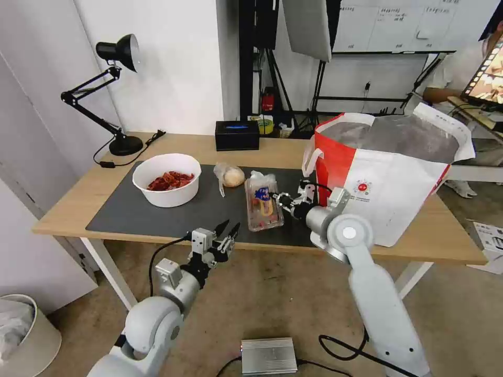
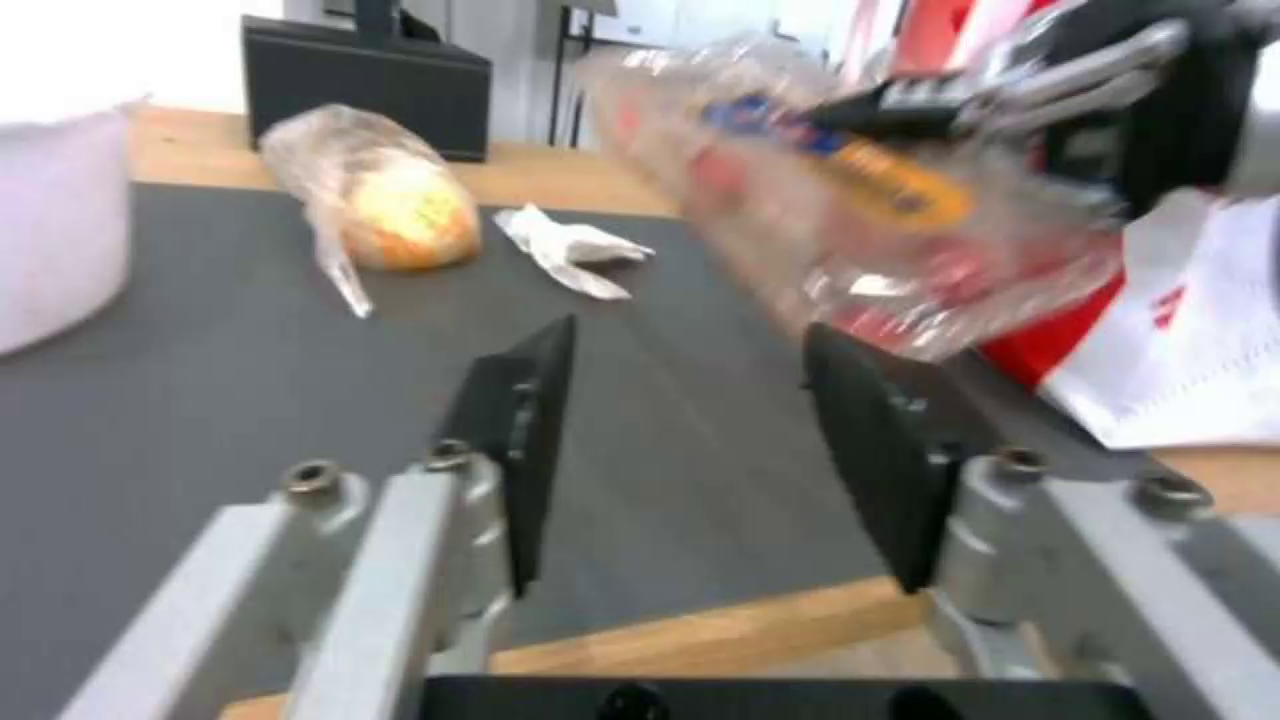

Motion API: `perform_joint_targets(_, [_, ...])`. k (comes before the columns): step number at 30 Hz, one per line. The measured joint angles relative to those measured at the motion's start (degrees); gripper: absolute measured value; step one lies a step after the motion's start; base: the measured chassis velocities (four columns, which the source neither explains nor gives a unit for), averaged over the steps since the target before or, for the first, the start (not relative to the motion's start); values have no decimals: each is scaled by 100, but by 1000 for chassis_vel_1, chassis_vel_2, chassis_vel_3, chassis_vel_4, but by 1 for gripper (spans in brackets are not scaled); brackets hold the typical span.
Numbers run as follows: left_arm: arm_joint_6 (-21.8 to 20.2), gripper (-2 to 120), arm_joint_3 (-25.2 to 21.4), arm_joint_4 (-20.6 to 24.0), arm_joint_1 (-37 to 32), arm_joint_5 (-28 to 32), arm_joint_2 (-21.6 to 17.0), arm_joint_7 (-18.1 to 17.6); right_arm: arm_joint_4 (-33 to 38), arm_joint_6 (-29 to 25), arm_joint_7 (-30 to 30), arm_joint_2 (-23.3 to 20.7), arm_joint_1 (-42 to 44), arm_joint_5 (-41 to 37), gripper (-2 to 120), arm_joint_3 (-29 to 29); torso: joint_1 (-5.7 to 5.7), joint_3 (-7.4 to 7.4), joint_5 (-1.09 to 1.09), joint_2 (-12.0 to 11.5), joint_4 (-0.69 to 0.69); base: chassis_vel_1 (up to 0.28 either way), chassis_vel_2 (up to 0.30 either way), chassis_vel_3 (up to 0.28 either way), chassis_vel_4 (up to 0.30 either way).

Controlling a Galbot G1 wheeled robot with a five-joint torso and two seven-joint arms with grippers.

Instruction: Pick up the trash from the table and place it into the takeout bag.

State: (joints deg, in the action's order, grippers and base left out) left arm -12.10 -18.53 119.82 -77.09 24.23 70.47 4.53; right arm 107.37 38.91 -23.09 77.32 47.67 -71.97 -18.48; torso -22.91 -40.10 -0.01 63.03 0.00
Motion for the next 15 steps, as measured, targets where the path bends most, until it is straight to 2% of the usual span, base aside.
perform_joint_targets(3, [-10,71,-152,102,-65,0,1,-63,291,-29,7,-50,-34,46,0,-60,-1,0,1,0,0,0,0,0,0])
perform_joint_targets(4, [-10,71,-152,102,-65,0,1,-63,291,-29,7,-50,-34,46,0,-60,-1,0,1,0,0,0,0,0,0])
perform_joint_targets(6, [-21,84,-257,183,-149,2,30,-77,569,-133,74,-189,-76,160,0,-177,-1,0,1,0,1,0,0,0,0])
perform_joint_targets(9, [-25,89,-275,205,-172,2,56,-78,686,-182,102,-260,-86,181,0,-250,0,0,1,0,0,0,0,0,0])
perform_joint_targets(11, [-34,97,-301,254,-222,2,100,-82,903,-249,124,-393,-108,174,0,-407,-1,0,2,0,0,0,0,0,0])
perform_joint_targets(15, [-44,100,-319,299,-294,-19,147,-90,1205,-320,120,-601,-161,67,0,-673,-1,0,2,0,0,0,0,0,0])
